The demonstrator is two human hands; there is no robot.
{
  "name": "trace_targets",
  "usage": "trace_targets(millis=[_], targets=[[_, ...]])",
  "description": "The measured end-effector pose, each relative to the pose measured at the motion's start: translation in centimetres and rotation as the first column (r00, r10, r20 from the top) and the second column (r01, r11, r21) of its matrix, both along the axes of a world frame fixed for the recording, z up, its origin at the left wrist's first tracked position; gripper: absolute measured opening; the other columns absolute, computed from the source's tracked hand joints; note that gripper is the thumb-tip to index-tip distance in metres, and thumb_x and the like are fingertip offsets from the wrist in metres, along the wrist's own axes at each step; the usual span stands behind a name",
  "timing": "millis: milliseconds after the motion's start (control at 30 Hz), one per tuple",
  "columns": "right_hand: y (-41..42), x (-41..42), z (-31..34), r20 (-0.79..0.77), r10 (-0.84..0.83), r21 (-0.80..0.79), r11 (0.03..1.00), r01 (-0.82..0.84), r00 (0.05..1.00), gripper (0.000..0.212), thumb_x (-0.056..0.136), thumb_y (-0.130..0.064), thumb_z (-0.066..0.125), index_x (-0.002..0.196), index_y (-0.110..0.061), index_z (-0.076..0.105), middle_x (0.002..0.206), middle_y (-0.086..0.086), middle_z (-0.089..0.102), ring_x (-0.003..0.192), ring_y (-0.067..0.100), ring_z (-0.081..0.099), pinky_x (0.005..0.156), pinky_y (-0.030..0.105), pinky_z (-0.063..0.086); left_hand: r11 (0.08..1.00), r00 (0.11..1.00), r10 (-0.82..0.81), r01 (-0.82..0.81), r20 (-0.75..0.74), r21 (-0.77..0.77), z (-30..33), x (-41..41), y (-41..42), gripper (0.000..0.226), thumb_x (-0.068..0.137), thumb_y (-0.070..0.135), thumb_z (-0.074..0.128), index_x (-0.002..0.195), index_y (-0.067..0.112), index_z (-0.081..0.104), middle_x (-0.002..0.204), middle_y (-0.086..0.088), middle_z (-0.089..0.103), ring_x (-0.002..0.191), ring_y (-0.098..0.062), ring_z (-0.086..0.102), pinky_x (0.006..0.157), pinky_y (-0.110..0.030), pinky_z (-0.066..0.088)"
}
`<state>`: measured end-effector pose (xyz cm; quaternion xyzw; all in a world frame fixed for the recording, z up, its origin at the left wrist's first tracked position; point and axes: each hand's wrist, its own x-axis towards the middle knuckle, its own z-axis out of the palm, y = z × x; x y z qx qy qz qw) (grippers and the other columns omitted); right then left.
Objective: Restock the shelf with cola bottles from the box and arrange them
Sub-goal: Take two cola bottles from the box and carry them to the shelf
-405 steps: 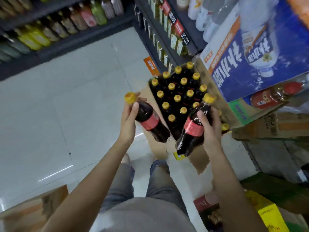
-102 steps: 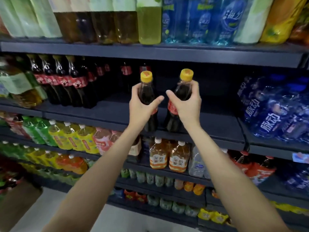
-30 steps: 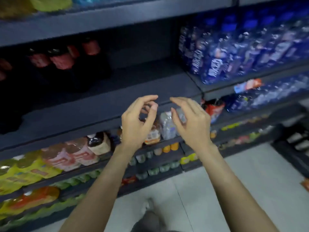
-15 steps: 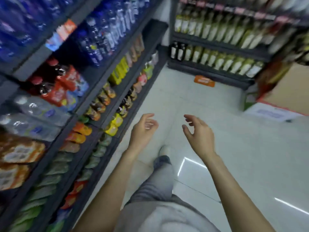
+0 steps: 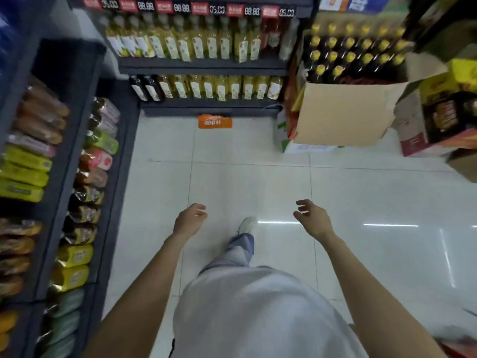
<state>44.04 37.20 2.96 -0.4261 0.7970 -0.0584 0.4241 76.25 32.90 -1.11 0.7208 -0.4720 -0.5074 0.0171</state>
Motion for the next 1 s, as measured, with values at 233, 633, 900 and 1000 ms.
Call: trace_targets(millis=[233,633,900,1000], targets=[[-9.5,-13.8,0.8,0.075,-0.199,-0.111,0.972,0.207,0.977,0.032,0.091,-0.016,0.055,0.123,-0.011,0.057,0.114,0.009,0.065,0.099,0.023,0.062,0.083,0.028,0.045,0.991,0.994,-0.102,0.104,0.028,-0.087,1.4,-14.0,-12.5,0.032,0.091,0.019,0.055,0.123,0.016,0.057,0.119,-0.004,0.061,0.107,-0.023,0.058,0.088,-0.029,0.044],[-36.7,-34.5,-5.1,-0.004,0.17,-0.248,0.955,-0.166,0.985,0.032,0.088,-0.003,0.054,0.119,-0.005,0.06,0.112,0.013,0.066,0.1,0.03,0.062,0.085,0.028,0.044,0.977,0.992,-0.07,0.088,0.1,-0.192,-2.0,-39.4,-31.1,0.038,0.09,0.017,0.059,0.128,0.015,0.052,0.125,-0.007,0.055,0.106,-0.022,0.058,0.081,-0.022,0.038],[-48.1,-36.9,-11.0,-0.114,0.651,-0.224,0.72,-0.657,0.751,0.056,0.083,-0.003,0.055,0.137,-0.018,0.045,0.138,0.003,0.049,0.112,0.029,0.058,0.087,0.04,0.05,0.96,0.985,0.097,-0.054,0.144,-0.276,-6.9,-48.0,-40.3,0.047,0.085,0.028,0.066,0.127,0.013,0.05,0.121,-0.005,0.052,0.099,-0.022,0.058,0.077,-0.026,0.041],[-50.6,-35.8,-12.2,-0.225,0.842,-0.113,0.478,-0.871,0.49,0.066,0.087,-0.018,0.06,0.145,-0.028,0.03,0.145,-0.004,0.038,0.104,0.031,0.061,0.077,0.039,0.051,0.942,0.953,0.13,-0.034,0.273,-0.333,-8.1,-48.3,-41.7,0.057,0.077,0.036,0.074,0.124,0.011,0.052,0.117,-0.012,0.052,0.109,-0.028,0.052,0.083,-0.037,0.046]])
